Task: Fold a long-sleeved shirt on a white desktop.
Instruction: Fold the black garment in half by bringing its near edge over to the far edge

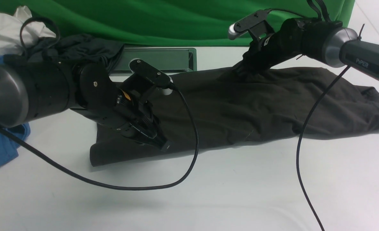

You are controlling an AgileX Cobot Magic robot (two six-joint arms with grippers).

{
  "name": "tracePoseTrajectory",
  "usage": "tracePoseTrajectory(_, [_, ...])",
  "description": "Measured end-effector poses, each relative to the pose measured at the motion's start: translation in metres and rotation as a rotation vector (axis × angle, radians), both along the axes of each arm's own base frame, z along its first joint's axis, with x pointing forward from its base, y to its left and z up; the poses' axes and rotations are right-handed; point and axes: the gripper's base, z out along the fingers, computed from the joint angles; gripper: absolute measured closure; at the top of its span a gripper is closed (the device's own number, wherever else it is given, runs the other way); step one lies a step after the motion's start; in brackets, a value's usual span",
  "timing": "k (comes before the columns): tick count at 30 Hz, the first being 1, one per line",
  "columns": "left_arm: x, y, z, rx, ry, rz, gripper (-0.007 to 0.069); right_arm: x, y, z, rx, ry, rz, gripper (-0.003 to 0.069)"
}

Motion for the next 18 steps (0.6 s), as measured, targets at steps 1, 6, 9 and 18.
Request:
tracePoseTrajectory(1, [0.000, 0.000, 0.000, 0.000, 0.000, 0.000, 0.0608, 0.000, 0.000, 0.000, -0.002, -0.003, 0.004, 0.0629])
tracePoseTrajectory(6, [0.000, 0.000, 0.000, 0.000, 0.000, 0.000, 0.0608, 0.006, 0.002, 0.010, 0.006, -0.070, 0.010, 0.0629])
tracePoseTrajectory(9, [0.000, 0.000, 0.000, 0.001, 0.001, -0.001, 0.0608, 0.008, 0.002, 0.014, 0.014, -0.095, 0.007, 0.0629])
tracePoseTrajectory(18, [-0.002, 0.001, -0.001, 0.013, 0.020, -0.010, 0.0608, 0.015, -0.001, 0.010, 0.033, -0.150, -0.015, 0.0629])
